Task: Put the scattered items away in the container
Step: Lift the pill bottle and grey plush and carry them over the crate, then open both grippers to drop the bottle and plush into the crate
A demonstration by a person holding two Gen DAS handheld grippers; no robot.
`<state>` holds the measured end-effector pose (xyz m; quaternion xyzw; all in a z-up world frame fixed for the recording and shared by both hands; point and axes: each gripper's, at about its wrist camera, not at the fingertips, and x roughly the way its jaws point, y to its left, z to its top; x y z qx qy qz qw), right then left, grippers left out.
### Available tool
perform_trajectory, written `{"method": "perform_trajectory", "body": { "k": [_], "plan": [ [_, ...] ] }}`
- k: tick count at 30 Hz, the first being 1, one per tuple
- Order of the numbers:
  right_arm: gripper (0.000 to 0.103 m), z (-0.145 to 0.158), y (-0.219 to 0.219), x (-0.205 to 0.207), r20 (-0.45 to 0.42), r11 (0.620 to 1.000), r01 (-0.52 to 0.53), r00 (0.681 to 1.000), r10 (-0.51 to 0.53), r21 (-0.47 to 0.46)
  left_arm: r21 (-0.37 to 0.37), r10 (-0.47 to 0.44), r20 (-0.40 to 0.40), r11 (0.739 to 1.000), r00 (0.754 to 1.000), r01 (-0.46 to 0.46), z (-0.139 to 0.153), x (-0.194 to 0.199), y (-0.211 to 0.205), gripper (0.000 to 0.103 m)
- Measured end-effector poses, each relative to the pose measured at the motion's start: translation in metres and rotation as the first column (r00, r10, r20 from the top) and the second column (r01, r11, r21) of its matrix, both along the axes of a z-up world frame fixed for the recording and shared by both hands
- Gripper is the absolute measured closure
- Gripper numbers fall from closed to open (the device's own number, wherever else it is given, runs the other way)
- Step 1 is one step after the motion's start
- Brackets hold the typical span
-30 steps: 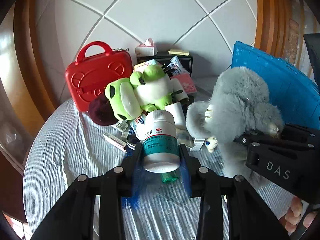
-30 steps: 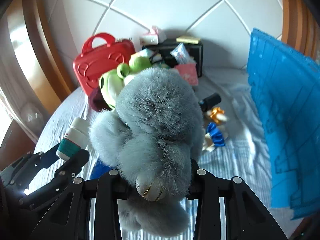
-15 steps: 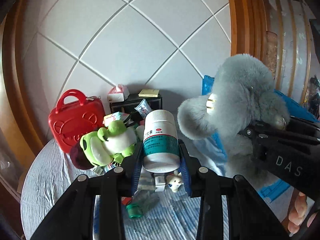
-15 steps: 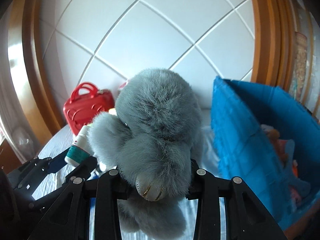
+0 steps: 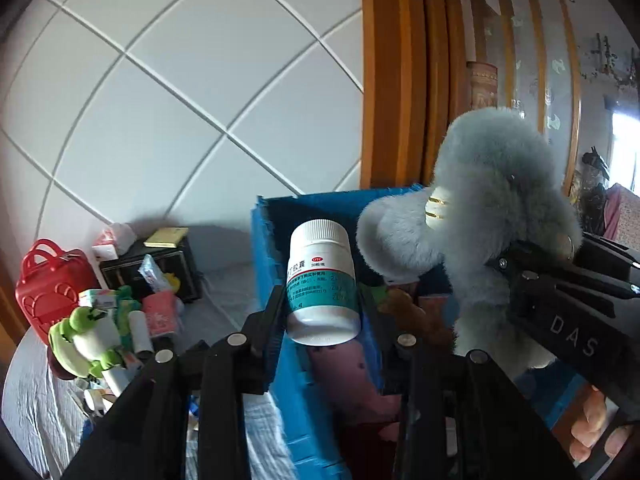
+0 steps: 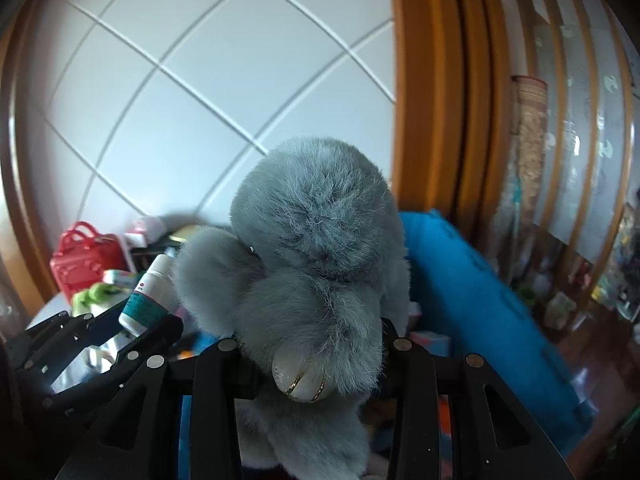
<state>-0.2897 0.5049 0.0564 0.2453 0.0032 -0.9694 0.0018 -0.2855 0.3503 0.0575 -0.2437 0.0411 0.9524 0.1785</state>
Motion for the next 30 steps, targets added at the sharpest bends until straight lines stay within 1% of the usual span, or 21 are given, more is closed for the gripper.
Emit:
{"method": "perform_trajectory", "body": {
  "k": [3, 5, 7, 8, 9, 10, 11, 13, 14, 16, 18, 19, 21, 24, 26, 28, 29, 30],
  "plan": [
    [0.067, -0.016, 0.046, -0.013, 0.075, 1.0, 0.02, 0.997, -0.021, 0.009, -0.027, -0.027, 0.109, 0.999, 0.994, 0.03, -0.014, -0.013, 0.054, 0.069],
    [0.067, -0.033, 0.064, -0.022, 0.141, 1.0, 0.017, 0.99, -0.018, 0.005, -0.051, -0.05, 0.2, 0.997, 0.978, 0.061, -0.029, -0.021, 0.084, 0.069],
    [0.067, -0.048, 0.077, -0.031, 0.212, 1.0, 0.002, 0.977, -0.001, -0.007, -0.084, -0.061, 0.291, 0.992, 0.955, 0.089, -0.045, -0.029, 0.111, 0.069],
    [0.067, -0.054, 0.083, -0.033, 0.239, 1.0, -0.002, 0.971, 0.004, -0.006, -0.097, -0.062, 0.321, 0.99, 0.945, 0.098, -0.052, -0.032, 0.117, 0.069],
    [0.067, -0.06, 0.087, -0.034, 0.263, 1.0, -0.008, 0.965, 0.008, -0.001, -0.129, -0.051, 0.35, 0.986, 0.935, 0.102, -0.057, -0.034, 0.126, 0.069],
    [0.067, -0.065, 0.091, -0.036, 0.288, 1.0, -0.016, 0.958, 0.014, 0.004, -0.119, -0.053, 0.36, 0.988, 0.931, 0.103, -0.057, -0.035, 0.129, 0.069],
    [0.067, -0.068, 0.096, -0.037, 0.309, 1.0, -0.022, 0.951, 0.02, 0.002, -0.125, -0.051, 0.381, 0.986, 0.923, 0.106, -0.06, -0.037, 0.129, 0.069],
    [0.067, -0.072, 0.106, -0.041, 0.344, 1.0, -0.028, 0.939, 0.027, -0.003, -0.112, -0.07, 0.436, 0.985, 0.897, 0.132, -0.066, -0.038, 0.133, 0.069],
    [0.067, -0.074, 0.109, -0.042, 0.356, 1.0, -0.03, 0.934, 0.026, 0.004, -0.116, -0.072, 0.453, 0.984, 0.889, 0.139, -0.069, -0.038, 0.135, 0.069],
    [0.067, -0.078, 0.111, -0.046, 0.38, 0.999, -0.032, 0.925, 0.019, 0.028, -0.148, -0.052, 0.461, 0.98, 0.886, 0.135, -0.076, -0.038, 0.141, 0.069],
    [0.067, -0.084, 0.111, -0.049, 0.404, 0.998, -0.036, 0.915, 0.016, 0.044, -0.147, -0.043, 0.502, 0.98, 0.864, 0.134, -0.082, -0.039, 0.147, 0.069],
    [0.067, -0.088, 0.111, -0.051, 0.415, 0.998, -0.035, 0.91, 0.013, 0.046, -0.149, -0.034, 0.513, 0.98, 0.858, 0.128, -0.083, -0.04, 0.148, 0.069],
    [0.067, -0.09, 0.115, -0.053, 0.428, 0.999, -0.032, 0.903, 0.017, 0.027, -0.165, -0.021, 0.508, 0.979, 0.861, 0.122, -0.083, -0.036, 0.145, 0.069],
    [0.066, -0.092, 0.118, -0.056, 0.429, 0.999, -0.022, 0.903, 0.002, 0.041, -0.196, -0.023, 0.501, 0.971, 0.865, 0.139, -0.084, -0.033, 0.149, 0.069],
    [0.066, -0.094, 0.119, -0.057, 0.439, 0.999, -0.016, 0.898, -0.002, 0.037, -0.194, -0.026, 0.5, 0.971, 0.866, 0.141, -0.085, -0.036, 0.146, 0.069],
    [0.066, -0.095, 0.121, -0.058, 0.448, 0.999, -0.01, 0.894, -0.005, 0.031, -0.186, -0.03, 0.519, 0.972, 0.854, 0.147, -0.089, -0.041, 0.143, 0.064],
    [0.066, -0.095, 0.121, -0.059, 0.452, 1.0, -0.008, 0.892, -0.005, 0.027, -0.179, -0.034, 0.529, 0.972, 0.848, 0.151, -0.09, -0.043, 0.142, 0.056],
    [0.066, -0.096, 0.122, -0.059, 0.457, 1.0, -0.005, 0.89, -0.006, 0.023, -0.172, -0.037, 0.531, 0.973, 0.846, 0.151, -0.089, -0.043, 0.141, 0.05]
  ]
}}
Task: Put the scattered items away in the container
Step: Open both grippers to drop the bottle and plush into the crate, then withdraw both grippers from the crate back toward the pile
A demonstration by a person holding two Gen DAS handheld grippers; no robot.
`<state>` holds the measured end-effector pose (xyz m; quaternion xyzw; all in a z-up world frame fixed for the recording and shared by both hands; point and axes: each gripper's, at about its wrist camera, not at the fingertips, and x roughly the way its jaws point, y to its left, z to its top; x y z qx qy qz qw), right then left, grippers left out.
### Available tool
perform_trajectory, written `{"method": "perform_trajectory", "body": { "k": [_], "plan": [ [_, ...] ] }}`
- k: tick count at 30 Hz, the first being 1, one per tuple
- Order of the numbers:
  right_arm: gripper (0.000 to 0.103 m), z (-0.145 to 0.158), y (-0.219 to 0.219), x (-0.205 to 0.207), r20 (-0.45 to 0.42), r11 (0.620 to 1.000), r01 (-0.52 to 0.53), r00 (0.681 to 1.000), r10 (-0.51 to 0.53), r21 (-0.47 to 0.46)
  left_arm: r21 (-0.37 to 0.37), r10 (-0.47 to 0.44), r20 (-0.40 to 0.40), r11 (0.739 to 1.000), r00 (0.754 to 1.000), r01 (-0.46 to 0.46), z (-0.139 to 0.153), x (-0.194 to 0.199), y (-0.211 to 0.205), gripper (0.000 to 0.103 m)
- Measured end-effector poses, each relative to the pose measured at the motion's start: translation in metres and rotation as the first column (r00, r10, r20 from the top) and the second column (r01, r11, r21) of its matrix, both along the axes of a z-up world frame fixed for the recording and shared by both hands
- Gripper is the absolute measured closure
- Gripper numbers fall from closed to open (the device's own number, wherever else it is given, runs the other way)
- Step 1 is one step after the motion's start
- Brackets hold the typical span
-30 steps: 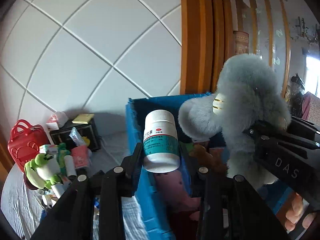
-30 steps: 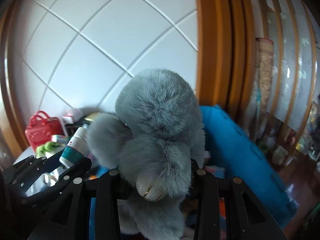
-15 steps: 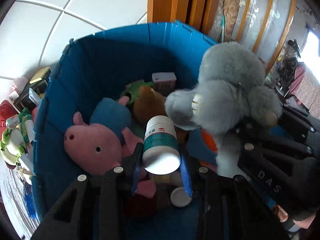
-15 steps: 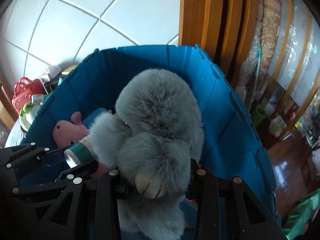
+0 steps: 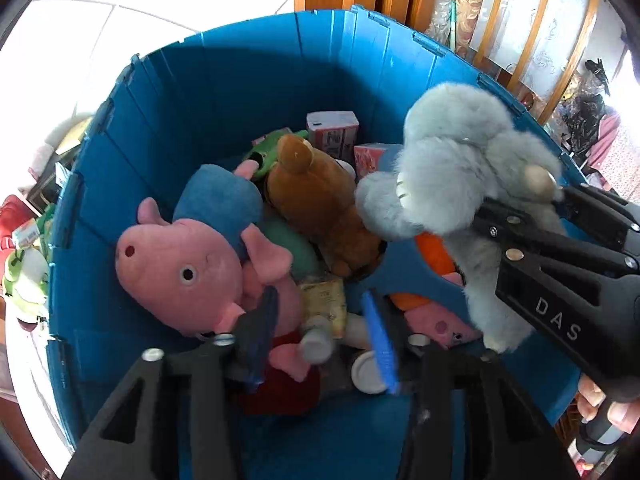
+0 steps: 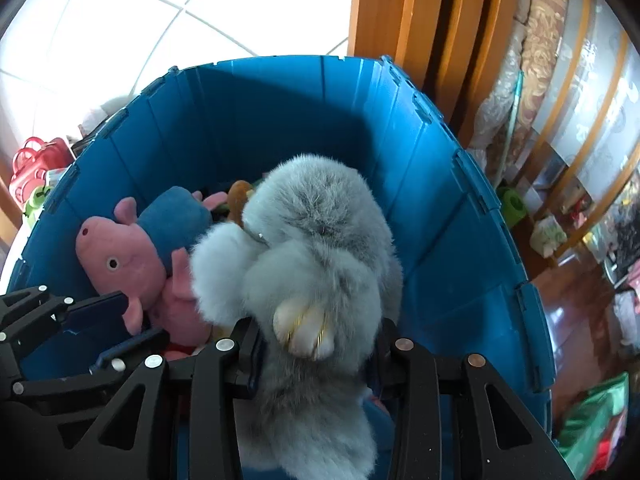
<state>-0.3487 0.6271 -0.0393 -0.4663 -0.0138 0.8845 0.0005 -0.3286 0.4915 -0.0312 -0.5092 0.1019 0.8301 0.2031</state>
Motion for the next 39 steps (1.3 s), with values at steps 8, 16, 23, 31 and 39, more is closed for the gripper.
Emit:
{"method": "perform_trajectory", "body": {
  "k": [8, 16, 23, 31, 39],
  "plan": [
    [0.048, 0.0, -0.004, -0.001, 0.014, 1.0, 0.009, 1.0, -0.009, 0.019, 0.011, 0.008, -0.016, 1.0, 1.0, -0.008, 0.001, 0.001, -0.001, 0.039],
    [0.027, 0.003, -0.009, 0.002, -0.001, 1.0, -0.003, 1.0, 0.003, 0.028, 0.026, 0.022, -0.029, 0.999, 0.999, -0.021, 0.004, 0.003, -0.005, 0.033],
    [0.021, 0.005, 0.001, 0.007, -0.014, 1.0, 0.013, 1.0, -0.013, 0.012, 0.025, 0.045, -0.053, 0.999, 0.998, -0.044, 0.008, 0.006, -0.007, 0.027],
    [0.018, 0.011, 0.017, 0.02, -0.057, 0.999, 0.022, 0.998, -0.024, -0.035, 0.003, 0.071, -0.126, 0.997, 0.989, -0.071, 0.015, 0.016, -0.009, 0.024],
    [0.018, 0.035, 0.017, 0.036, -0.16, 0.998, 0.005, 0.987, -0.015, -0.066, 0.055, 0.143, -0.175, 0.989, 0.974, -0.135, 0.024, 0.025, -0.026, 0.024]
  ]
}}
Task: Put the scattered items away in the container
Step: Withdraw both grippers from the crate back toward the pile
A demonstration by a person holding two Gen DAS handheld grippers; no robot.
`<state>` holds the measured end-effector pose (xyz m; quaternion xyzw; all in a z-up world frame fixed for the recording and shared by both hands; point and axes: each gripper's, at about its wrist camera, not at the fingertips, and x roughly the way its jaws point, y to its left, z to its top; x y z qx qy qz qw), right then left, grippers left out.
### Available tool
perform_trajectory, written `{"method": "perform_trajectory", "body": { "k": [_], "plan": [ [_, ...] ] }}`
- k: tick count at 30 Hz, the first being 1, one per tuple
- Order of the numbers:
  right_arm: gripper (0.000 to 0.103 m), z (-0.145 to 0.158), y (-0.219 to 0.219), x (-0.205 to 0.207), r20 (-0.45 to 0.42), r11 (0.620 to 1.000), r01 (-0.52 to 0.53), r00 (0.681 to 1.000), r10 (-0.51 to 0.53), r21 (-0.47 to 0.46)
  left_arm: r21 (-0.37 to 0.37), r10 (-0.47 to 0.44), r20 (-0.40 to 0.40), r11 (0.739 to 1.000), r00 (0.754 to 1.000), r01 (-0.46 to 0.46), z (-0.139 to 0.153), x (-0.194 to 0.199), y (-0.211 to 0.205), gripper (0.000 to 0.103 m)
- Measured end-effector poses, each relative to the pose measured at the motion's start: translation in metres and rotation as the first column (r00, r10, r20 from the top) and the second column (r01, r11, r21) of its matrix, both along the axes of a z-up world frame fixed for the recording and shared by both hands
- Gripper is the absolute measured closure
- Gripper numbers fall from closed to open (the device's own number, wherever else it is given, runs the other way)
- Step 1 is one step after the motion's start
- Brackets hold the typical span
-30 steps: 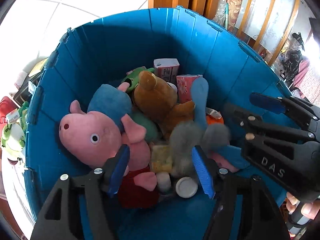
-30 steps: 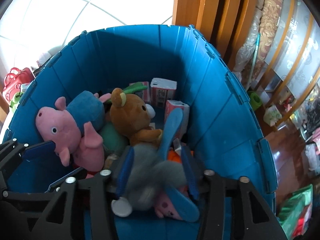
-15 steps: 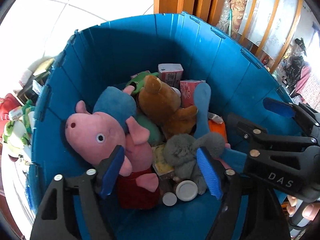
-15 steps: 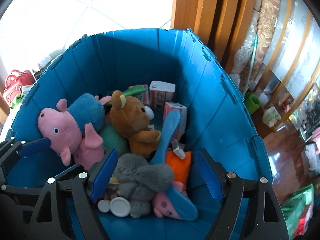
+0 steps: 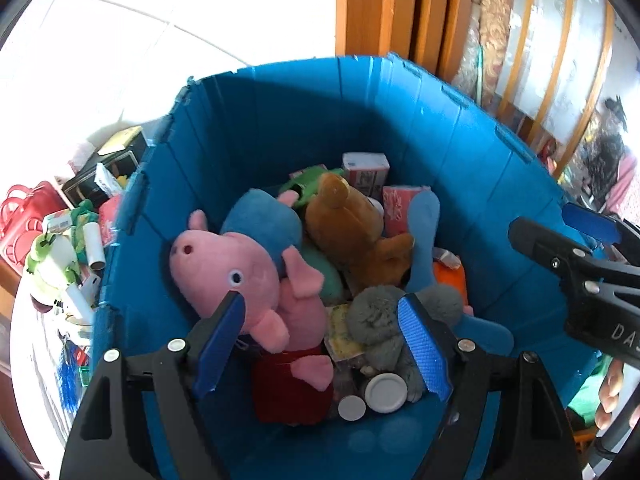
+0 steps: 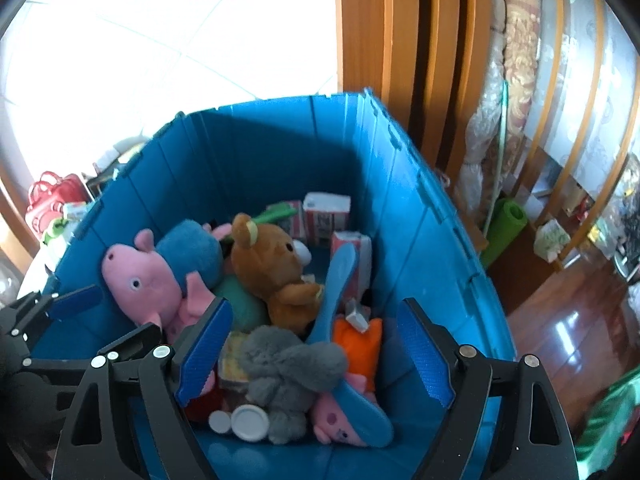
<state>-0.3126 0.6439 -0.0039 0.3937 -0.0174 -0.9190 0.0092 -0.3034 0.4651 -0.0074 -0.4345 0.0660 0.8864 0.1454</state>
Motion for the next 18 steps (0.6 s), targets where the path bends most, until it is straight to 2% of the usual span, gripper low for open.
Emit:
{"method": "perform_trajectory", "body": {
  "k": [7, 10, 12, 18],
  "plan": [
    [0.017, 0.026, -0.033, 0.015, -0.134, 0.997, -0.065, 0.989, 0.06, -0.03, 0.031, 0.075, -0.156, 0.997, 0.985, -0.072, 0.028, 0.029, -0.042, 0.024],
    [0.017, 0.032, -0.06, 0.021, -0.181, 0.995, -0.095, 0.98, 0.087, -0.032, 0.048, 0.117, -0.2, 0.993, 0.973, -0.109, 0.035, 0.039, -0.07, 0.013],
    [0.017, 0.036, -0.084, 0.025, -0.207, 0.992, -0.12, 0.972, 0.11, -0.034, 0.059, 0.15, -0.244, 0.988, 0.958, -0.14, 0.04, 0.046, -0.092, 0.006],
    [0.017, 0.048, -0.173, 0.04, -0.272, 0.983, -0.186, 0.946, 0.176, -0.01, 0.095, 0.257, -0.342, 0.966, 0.904, -0.239, 0.053, 0.062, -0.181, 0.002]
  ]
}}
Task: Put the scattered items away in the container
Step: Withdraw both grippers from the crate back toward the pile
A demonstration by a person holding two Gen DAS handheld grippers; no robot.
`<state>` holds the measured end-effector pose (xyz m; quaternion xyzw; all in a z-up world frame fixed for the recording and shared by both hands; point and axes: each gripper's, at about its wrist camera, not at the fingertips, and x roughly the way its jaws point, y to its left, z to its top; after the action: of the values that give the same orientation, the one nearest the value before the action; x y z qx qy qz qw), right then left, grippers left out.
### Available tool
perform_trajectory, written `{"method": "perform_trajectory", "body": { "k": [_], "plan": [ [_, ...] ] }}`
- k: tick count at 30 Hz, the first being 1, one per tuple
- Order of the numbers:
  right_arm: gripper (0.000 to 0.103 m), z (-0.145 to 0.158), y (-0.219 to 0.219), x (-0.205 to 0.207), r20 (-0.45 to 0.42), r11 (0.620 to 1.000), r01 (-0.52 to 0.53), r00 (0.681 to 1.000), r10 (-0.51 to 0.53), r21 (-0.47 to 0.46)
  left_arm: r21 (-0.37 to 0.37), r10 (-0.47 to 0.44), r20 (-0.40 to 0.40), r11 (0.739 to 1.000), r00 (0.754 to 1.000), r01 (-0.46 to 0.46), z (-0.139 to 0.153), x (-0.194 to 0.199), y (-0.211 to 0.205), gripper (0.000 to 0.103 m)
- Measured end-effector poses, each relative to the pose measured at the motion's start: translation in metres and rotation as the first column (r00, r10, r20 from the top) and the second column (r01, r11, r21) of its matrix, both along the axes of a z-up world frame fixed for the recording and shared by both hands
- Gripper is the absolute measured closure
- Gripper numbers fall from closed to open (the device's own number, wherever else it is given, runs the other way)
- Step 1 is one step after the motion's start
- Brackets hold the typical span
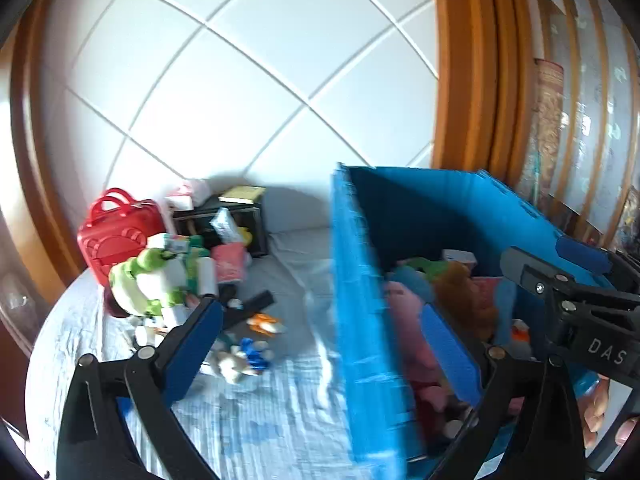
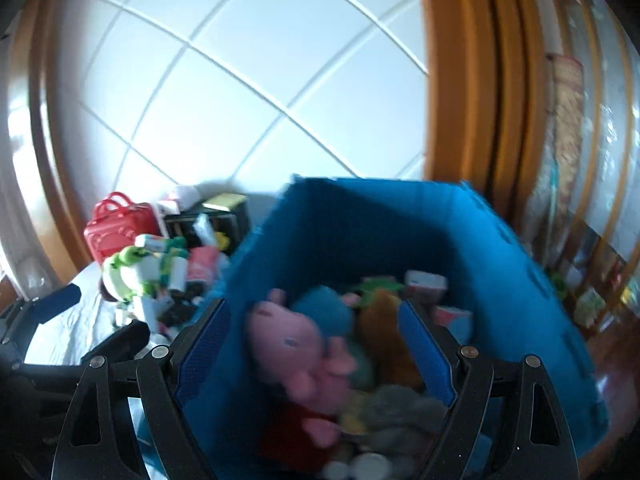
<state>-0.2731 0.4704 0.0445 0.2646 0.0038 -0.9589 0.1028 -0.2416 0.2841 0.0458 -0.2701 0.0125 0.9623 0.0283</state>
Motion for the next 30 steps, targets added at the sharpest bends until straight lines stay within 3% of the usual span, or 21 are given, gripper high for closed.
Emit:
{"method": "perform_trajectory", "body": {
  "k": [9, 16, 24, 30],
  "plan": [
    [0.016, -0.004, -0.145, 0.01, -0.026, 0.997, -0.078, 0.997, 0.077, -0.029, -0.008, 0.097, -0.006, 0.995, 0.995, -0.097, -0.013, 0.005, -0.152, 0.001],
    [0.016, -0.037, -0.224, 0.001, 0.044, 0.995, -0.101, 0.994, 0.102, -0.019, -0.016, 0.154, 0.056, 0.988, 0.987, -0.153, -0.05, -0.004, -0.242, 0.001],
    [0.016, -0.114, -0.25, -0.046, 0.211, 0.995, -0.096, 0.973, 0.093, 0.006, -0.013, 0.257, 0.217, 0.965, 0.942, -0.261, -0.127, -0.042, -0.313, 0.001],
    [0.016, -0.201, -0.261, -0.09, 0.379, 0.995, -0.098, 0.921, 0.09, 0.002, -0.017, 0.278, 0.36, 0.956, 0.89, -0.292, -0.206, -0.069, -0.329, 0.001]
  ]
}}
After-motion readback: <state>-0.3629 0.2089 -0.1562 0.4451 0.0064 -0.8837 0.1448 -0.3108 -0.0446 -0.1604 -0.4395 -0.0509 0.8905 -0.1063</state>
